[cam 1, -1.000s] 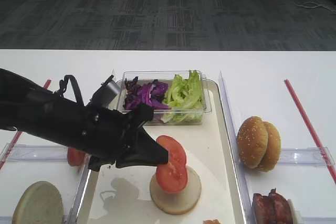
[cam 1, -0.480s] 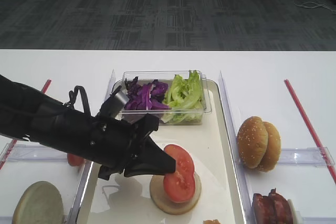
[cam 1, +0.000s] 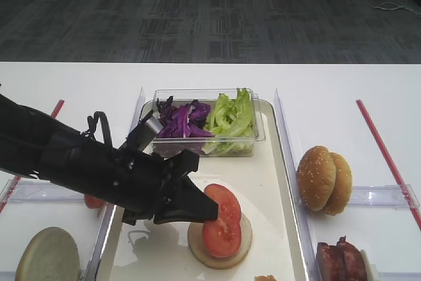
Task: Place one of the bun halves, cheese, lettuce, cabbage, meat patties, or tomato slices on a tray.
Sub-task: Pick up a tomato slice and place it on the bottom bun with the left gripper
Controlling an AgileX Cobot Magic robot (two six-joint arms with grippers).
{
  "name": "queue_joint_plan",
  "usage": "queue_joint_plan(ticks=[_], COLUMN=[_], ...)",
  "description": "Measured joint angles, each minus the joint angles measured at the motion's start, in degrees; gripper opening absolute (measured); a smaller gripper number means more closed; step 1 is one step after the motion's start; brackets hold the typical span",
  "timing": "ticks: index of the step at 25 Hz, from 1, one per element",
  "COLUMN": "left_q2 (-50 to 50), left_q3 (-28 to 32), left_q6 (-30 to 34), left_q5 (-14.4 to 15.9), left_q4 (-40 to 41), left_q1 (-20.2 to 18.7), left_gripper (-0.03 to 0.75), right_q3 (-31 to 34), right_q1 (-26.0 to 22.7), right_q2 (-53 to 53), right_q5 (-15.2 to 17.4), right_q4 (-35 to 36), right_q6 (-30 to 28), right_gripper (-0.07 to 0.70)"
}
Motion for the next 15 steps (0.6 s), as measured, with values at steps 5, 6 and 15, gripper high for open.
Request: queue_joint_plan(ticks=[5,6,15], left_q2=[0.94,1.51,4.02], left_q3=[0.00,0.00,0.00], left_q6=[0.00,0.00,1.62], left_q5=[-0.85,-0.85,0.32], left_q4=[0.09,0.09,-0.66], left_q1=[0.00,0.00,0.00], left_gripper=[0.038,0.038,0.038], right_q3=[0.00,0.00,0.00], right_q1=[0.00,0.00,0.00], right_q2=[0.00,0.00,0.00], right_q5=[0.00,0.00,0.00], right_q4=[0.00,0.00,0.00], right_q6=[0.00,0.00,0.00], right_gripper=[0.454,0.454,0.454])
